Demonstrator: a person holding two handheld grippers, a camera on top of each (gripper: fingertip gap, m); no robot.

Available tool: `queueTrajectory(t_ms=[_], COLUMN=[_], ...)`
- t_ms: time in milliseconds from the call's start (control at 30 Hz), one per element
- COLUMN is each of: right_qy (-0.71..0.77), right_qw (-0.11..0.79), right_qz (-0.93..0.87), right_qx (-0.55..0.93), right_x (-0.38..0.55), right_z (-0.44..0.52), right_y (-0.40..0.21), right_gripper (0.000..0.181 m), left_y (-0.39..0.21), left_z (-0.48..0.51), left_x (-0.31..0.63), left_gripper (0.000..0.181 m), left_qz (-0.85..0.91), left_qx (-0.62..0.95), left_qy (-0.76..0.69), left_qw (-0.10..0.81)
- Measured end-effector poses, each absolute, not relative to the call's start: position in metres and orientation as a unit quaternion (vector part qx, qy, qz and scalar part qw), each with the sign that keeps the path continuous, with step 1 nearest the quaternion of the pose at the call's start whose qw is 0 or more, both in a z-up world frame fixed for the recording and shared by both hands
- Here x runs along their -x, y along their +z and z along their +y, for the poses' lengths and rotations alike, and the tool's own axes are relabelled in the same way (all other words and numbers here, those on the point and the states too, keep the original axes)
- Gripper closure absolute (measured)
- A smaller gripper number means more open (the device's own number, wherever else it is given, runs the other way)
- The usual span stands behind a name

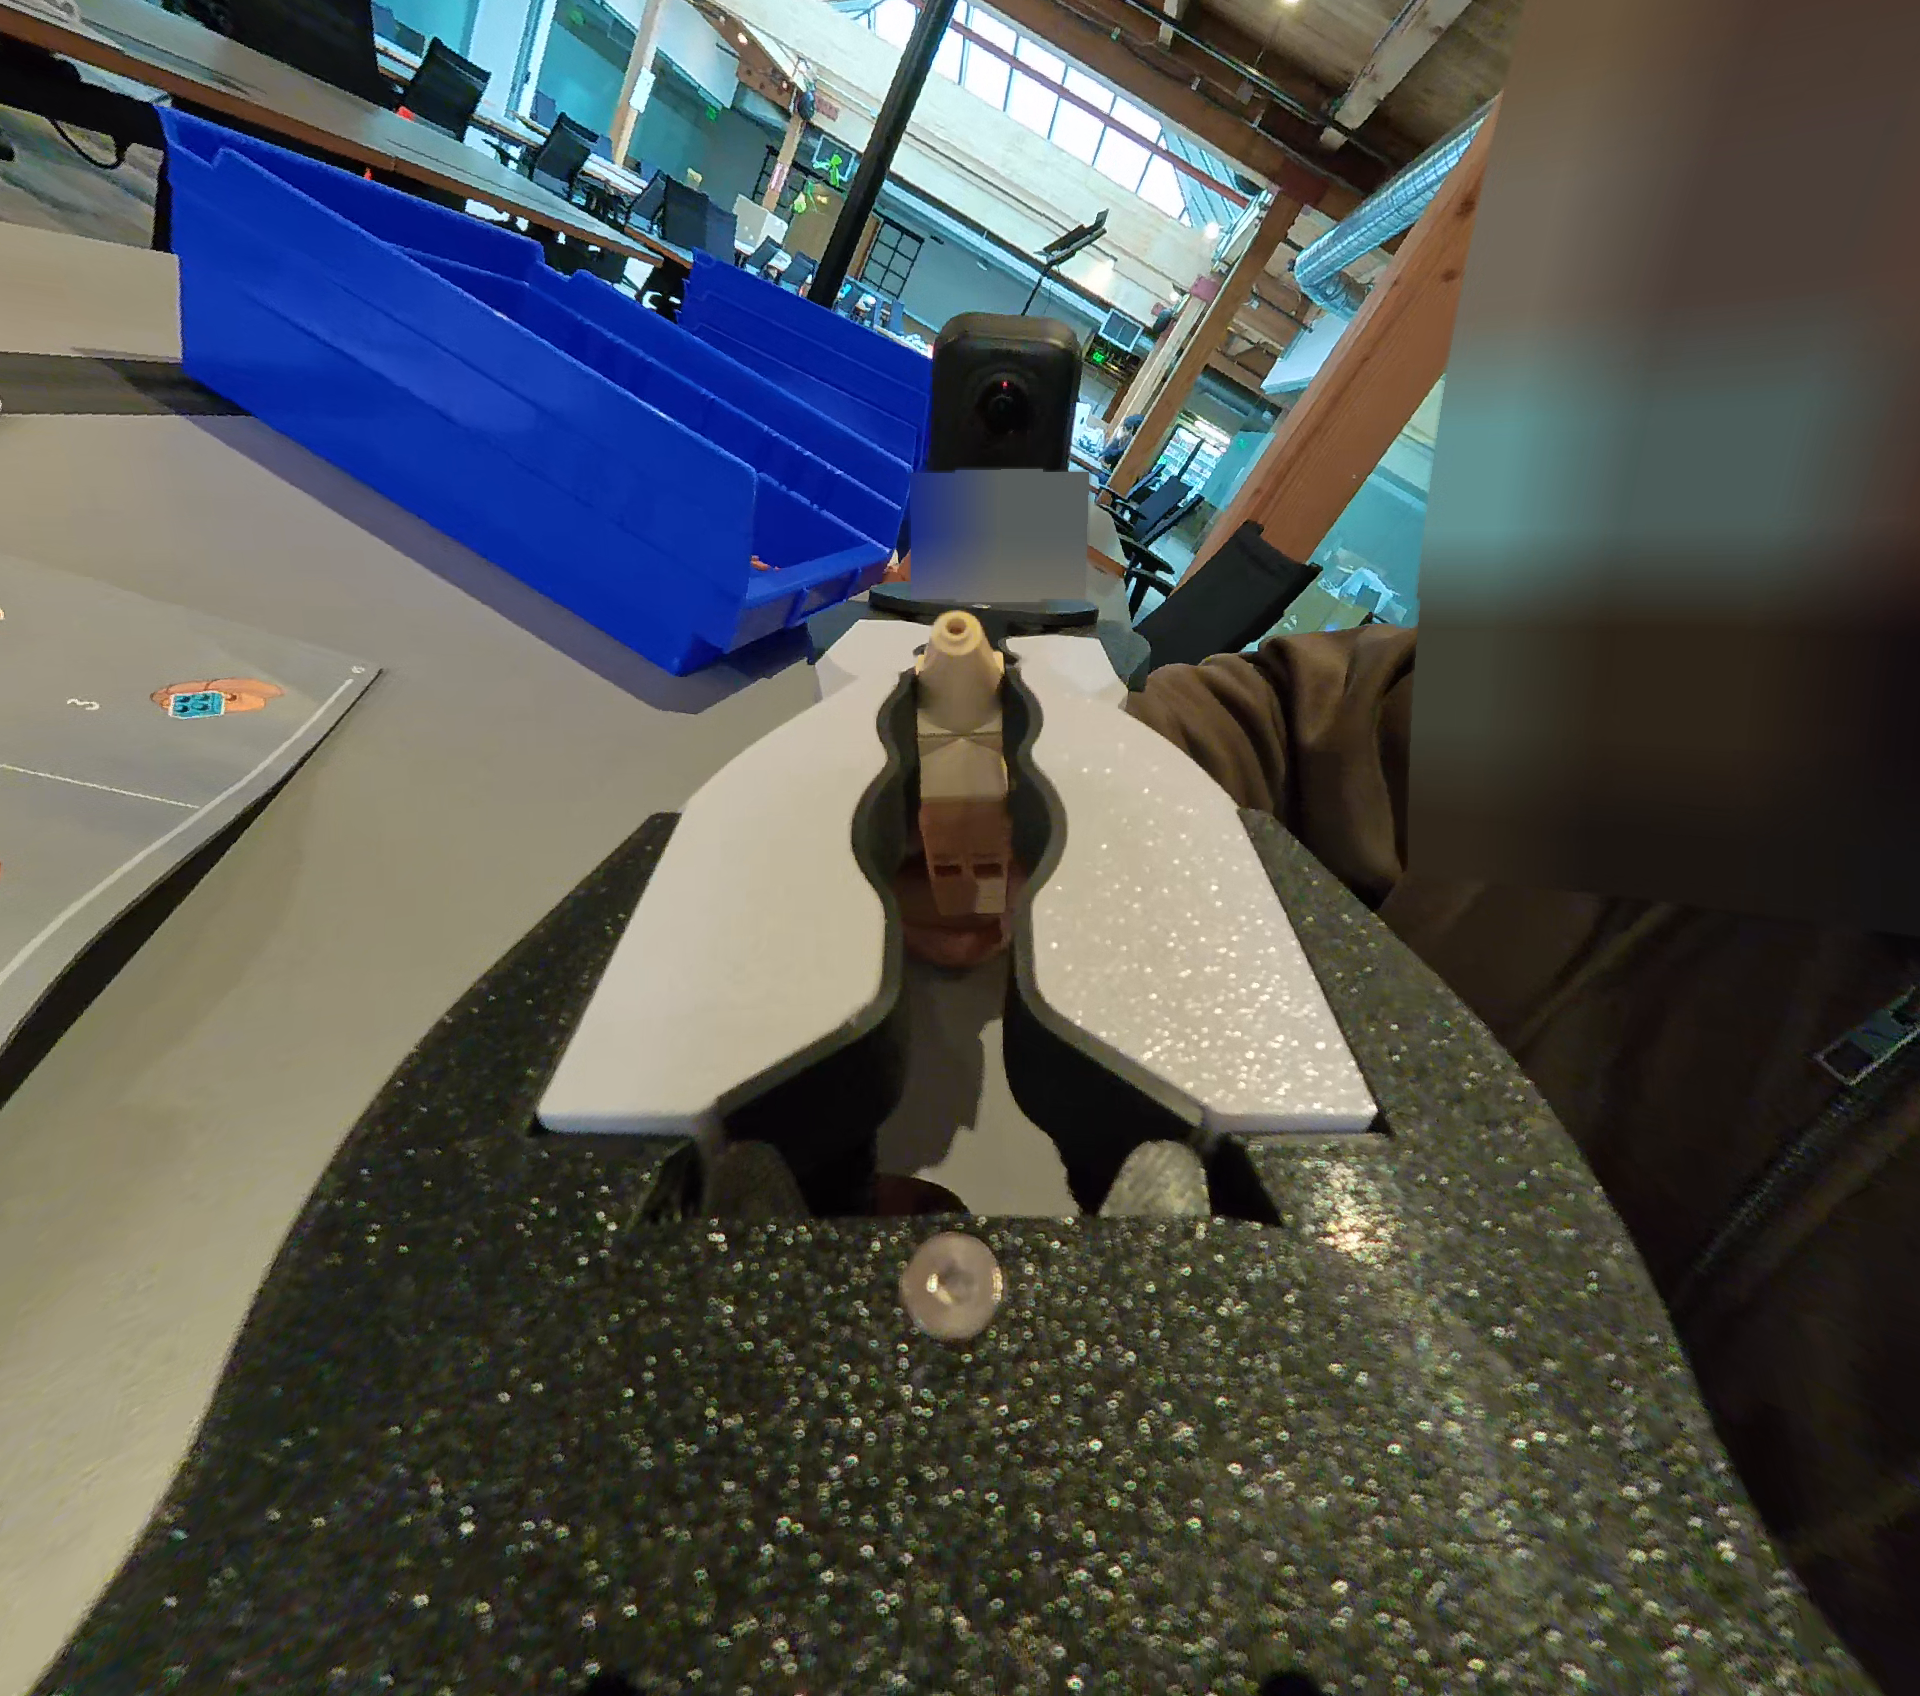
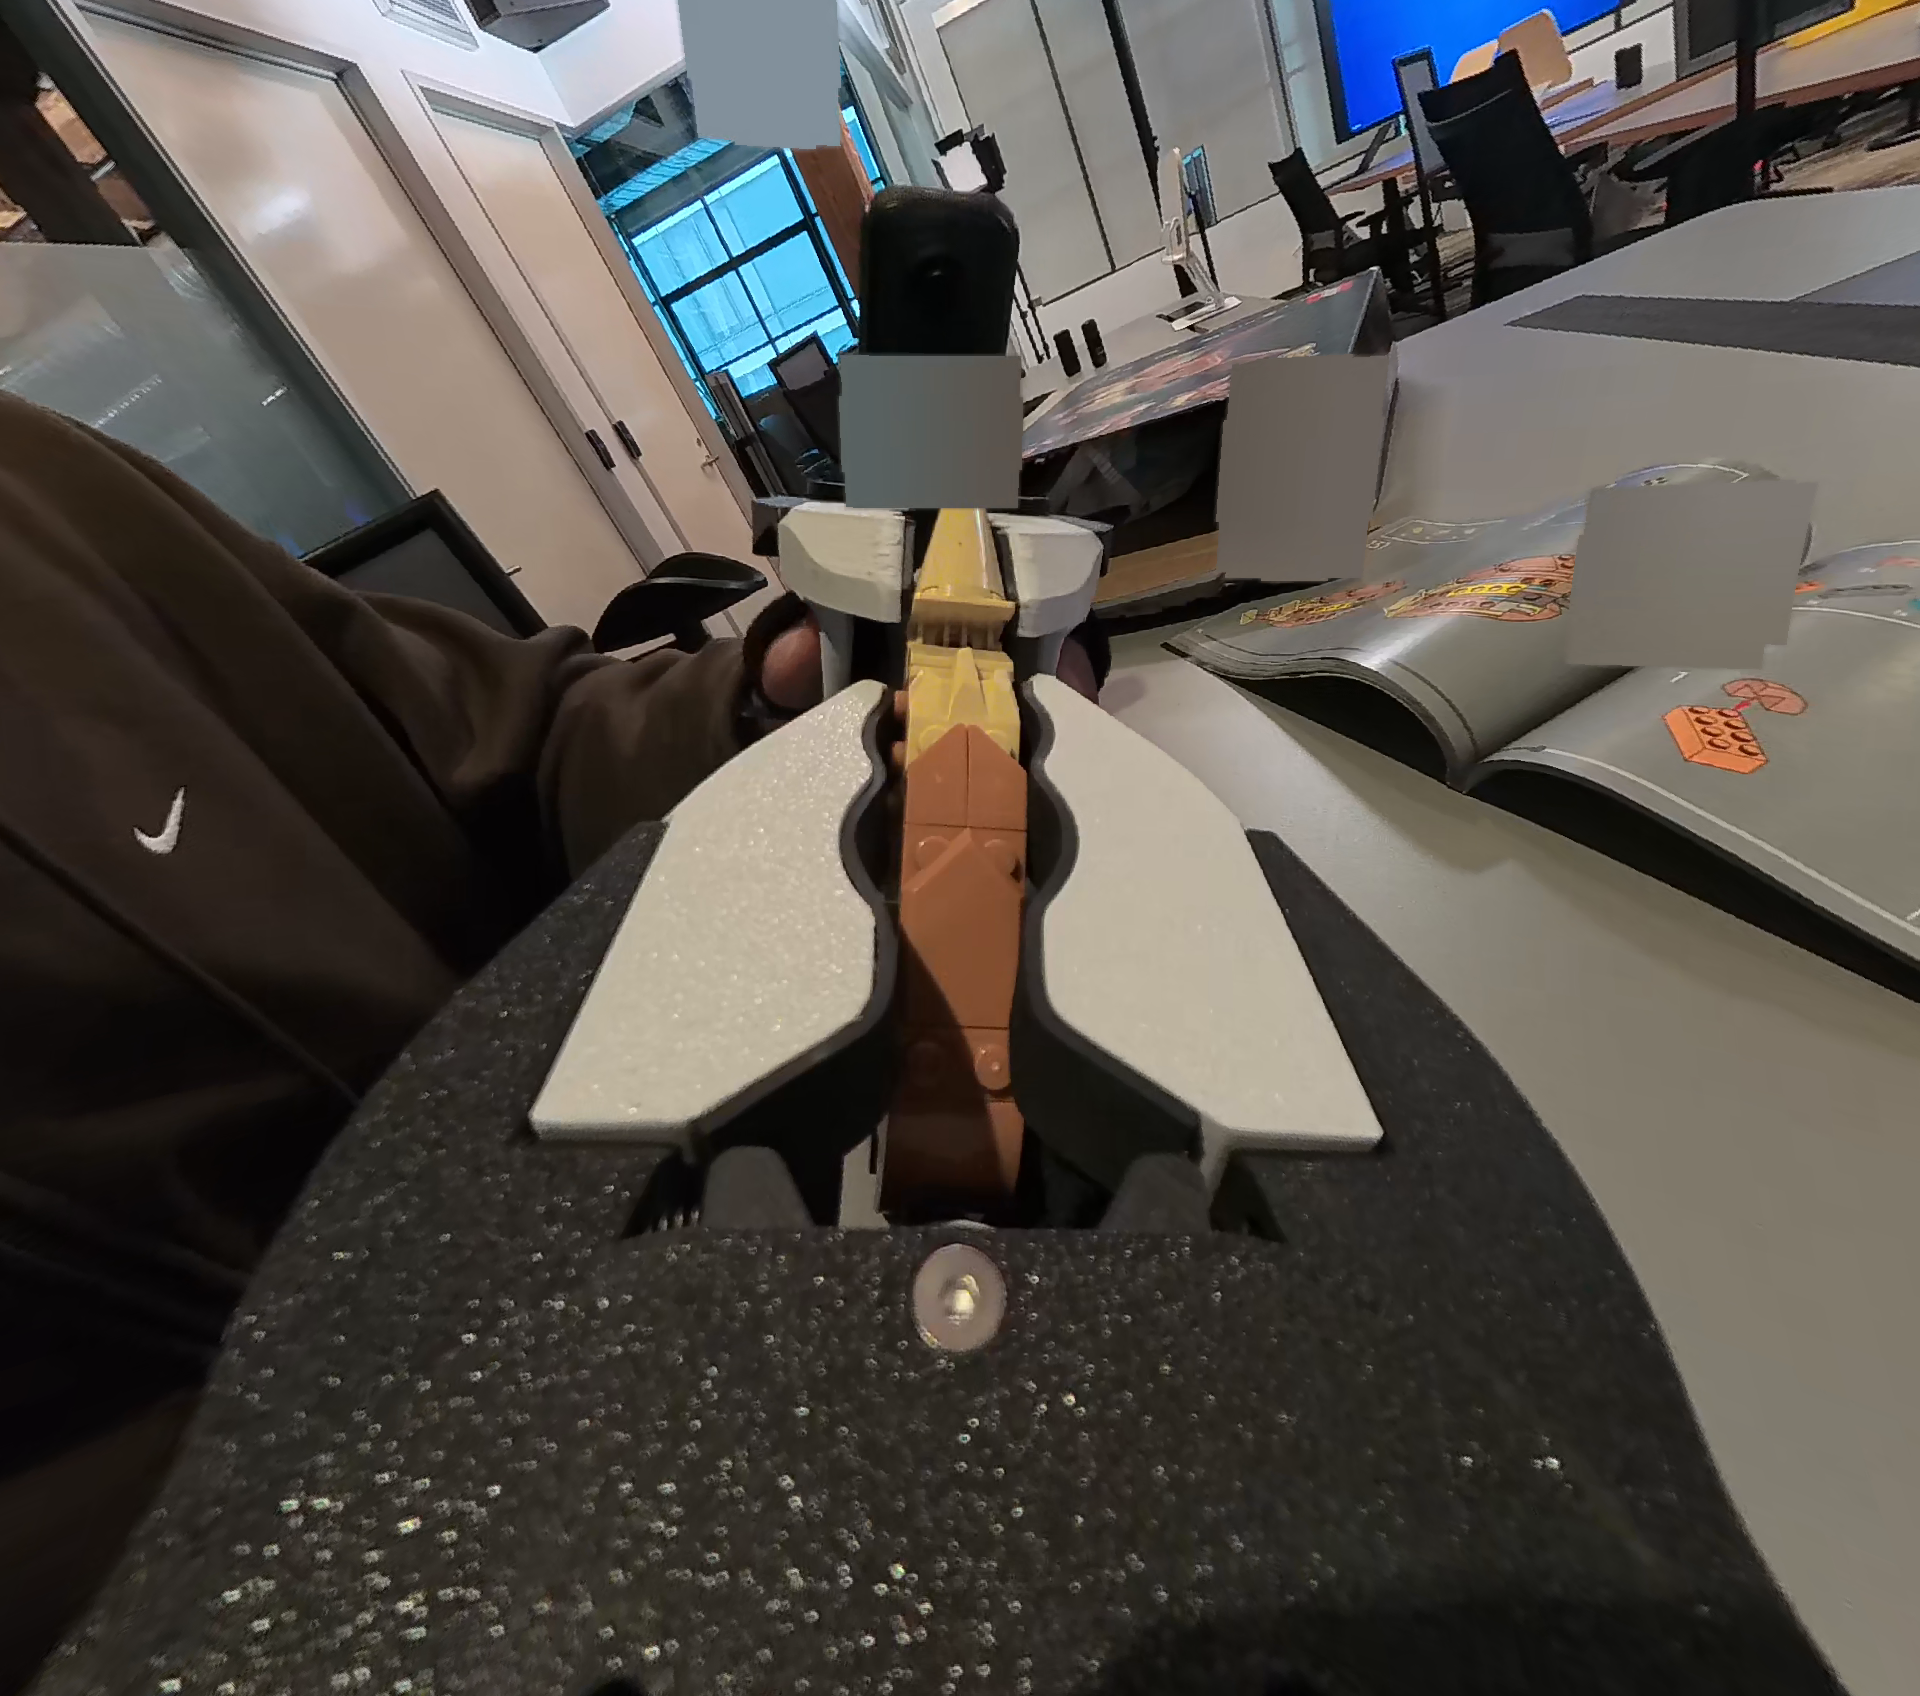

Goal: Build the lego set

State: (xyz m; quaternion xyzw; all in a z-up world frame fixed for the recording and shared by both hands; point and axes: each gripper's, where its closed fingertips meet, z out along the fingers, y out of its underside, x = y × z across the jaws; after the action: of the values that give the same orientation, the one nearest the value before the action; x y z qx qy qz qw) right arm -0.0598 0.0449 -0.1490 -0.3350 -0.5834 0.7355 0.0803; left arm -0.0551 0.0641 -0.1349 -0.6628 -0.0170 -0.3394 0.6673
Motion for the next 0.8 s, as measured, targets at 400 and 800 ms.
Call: queueTrajectory(t_ms=[400, 800], right_qy=[0.738, 0.736], right_qw=[0.067, 0.067], right_qz=[-0.57, -0.568], right_qx=[0.355, 0.362], right_x=[0.0629, 0.0646], right_z=[0.0495, 0.0511], right_y=[-0.1495, -0.1505], right_gripper=[0.162, 0.162], left_y=[-0.1381, -0.141], left_z=[0.0699, 0.0714], left_x=[0.0571, 0.0583], left_gripper=[0.165, 0.164], left_qz=[-0.048, -0.035], left_qx=[0.644, 0.659], left_qy=[-0.338, -0.305], left_qw=[0.685, 0.687])
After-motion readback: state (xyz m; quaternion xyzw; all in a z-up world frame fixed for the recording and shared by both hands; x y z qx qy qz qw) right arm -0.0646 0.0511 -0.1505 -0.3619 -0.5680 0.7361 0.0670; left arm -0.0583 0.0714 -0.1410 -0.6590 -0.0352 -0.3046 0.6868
